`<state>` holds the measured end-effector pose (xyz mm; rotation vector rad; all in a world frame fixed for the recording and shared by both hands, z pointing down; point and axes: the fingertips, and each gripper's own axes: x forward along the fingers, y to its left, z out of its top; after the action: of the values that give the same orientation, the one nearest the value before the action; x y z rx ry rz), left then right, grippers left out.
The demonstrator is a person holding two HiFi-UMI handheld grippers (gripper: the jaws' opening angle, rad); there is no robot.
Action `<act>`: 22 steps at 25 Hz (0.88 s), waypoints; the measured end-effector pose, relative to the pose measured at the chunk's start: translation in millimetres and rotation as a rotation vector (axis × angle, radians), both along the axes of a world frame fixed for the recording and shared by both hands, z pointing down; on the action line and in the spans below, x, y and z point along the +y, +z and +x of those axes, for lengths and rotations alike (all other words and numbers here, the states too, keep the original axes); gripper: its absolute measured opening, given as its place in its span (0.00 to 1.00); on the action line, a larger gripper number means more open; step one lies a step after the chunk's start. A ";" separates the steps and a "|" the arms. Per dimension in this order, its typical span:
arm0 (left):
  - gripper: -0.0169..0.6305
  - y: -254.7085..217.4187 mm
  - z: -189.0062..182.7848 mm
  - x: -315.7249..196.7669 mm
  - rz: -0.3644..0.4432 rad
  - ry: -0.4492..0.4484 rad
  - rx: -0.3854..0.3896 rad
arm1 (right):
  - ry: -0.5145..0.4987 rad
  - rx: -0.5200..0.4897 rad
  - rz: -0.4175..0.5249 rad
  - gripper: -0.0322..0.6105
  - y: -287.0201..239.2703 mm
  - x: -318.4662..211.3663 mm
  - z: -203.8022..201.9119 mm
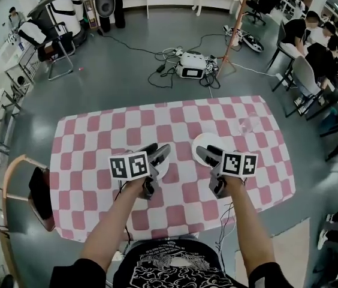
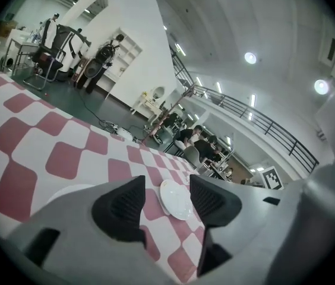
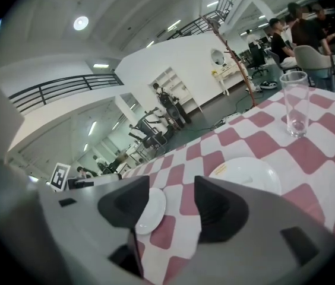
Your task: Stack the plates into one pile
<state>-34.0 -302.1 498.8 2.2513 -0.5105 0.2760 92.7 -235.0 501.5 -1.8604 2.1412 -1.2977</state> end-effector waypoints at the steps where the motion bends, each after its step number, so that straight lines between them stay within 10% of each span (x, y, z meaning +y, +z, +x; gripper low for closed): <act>1: 0.40 -0.1 2.4 1.1 -0.003 0.016 0.006 | 0.014 -0.001 0.001 0.43 -0.3 1.7 1.1; 22: 0.47 16.9 59.6 12.9 0.007 0.093 -0.043 | 0.038 -0.009 -0.008 0.56 16.1 21.2 57.1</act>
<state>25.7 -289.2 515.8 2.2836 -0.4307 0.3710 149.9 -213.8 517.6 -1.8852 2.0884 -1.3063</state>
